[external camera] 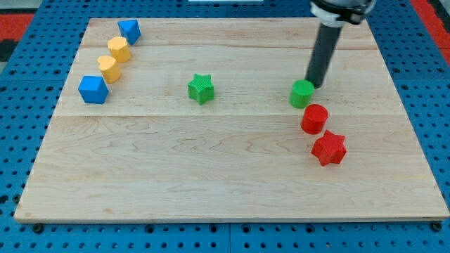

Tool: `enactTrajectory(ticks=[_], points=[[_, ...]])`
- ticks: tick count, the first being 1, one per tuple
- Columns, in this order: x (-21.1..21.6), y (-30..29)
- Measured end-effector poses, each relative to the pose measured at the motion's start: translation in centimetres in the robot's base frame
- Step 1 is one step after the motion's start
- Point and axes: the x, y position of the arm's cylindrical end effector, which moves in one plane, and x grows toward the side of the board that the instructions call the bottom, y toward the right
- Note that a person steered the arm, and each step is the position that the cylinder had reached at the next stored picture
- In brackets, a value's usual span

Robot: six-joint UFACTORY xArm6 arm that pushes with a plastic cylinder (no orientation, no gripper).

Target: Move the green star closer to the green circle

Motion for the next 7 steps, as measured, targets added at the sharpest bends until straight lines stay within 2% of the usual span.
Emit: enactTrajectory(ticks=[1, 2, 3, 4, 5, 6, 7], points=[[-1.3, -5.1], [2.3, -10.6], [7.9, -14.1], [7.5, -19.2], [2.5, -20.6], [-1.0, -19.4], [-1.1, -13.4]])
